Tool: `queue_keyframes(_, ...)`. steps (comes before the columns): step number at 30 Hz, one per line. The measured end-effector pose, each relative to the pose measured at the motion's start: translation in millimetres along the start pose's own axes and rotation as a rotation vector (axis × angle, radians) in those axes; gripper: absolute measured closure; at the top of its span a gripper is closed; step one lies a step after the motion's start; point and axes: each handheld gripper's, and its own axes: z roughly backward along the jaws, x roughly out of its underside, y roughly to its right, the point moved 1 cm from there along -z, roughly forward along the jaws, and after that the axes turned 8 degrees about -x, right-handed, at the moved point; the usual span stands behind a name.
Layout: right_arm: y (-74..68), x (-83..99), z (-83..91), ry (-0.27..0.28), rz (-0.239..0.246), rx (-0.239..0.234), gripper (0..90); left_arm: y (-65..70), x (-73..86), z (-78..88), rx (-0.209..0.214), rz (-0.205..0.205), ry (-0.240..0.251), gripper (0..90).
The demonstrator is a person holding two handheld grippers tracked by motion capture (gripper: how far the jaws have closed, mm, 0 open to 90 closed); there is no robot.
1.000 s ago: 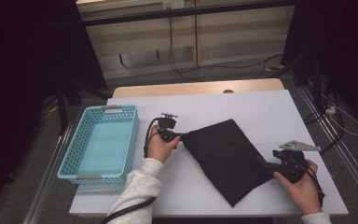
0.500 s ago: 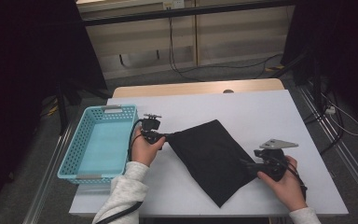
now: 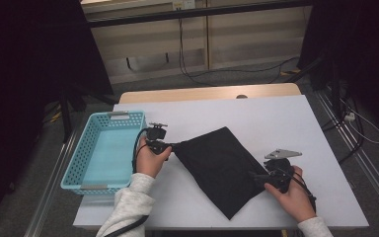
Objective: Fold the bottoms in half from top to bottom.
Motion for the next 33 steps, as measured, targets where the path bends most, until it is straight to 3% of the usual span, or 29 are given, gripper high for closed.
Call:
queue_keyframes(14, -6.6, 6.2, 1.9, 0.045, -0.029, 0.018, 48.2, 4.5, -2.7, -1.8, -0.011, -0.006, -0.008, 84.6)
queue_keyframes(18, -5.7, 5.7, 2.3, 0.055, -0.047, 0.013, 61.1, 5.2, -2.5, -5.4, -0.01, -0.003, -0.011, 84.5)
queue_keyframes(20, -5.3, 6.4, 2.0, 0.064, -0.061, -0.05, 81.7, 5.9, -2.5, -6.8, -0.009, -0.004, -0.011, 84.3)
queue_keyframes(21, -6.2, 7.0, 1.3, 0.071, -0.066, -0.071, 81.6, 5.9, -2.6, -7.3, -0.01, -0.004, -0.011, 84.3)
queue_keyframes(25, -10.1, 4.3, 1.9, 0.054, -0.02, -0.044, 82.4, 5.3, -2.5, -9.2, -0.011, -0.005, -0.01, 84.1)
queue_keyframes(33, -6.6, 3.1, 10.5, 0.026, -0.026, -0.036, 83.4, 3.8, -1.5, -14.0, -0.005, -0.016, -0.007, 79.6)
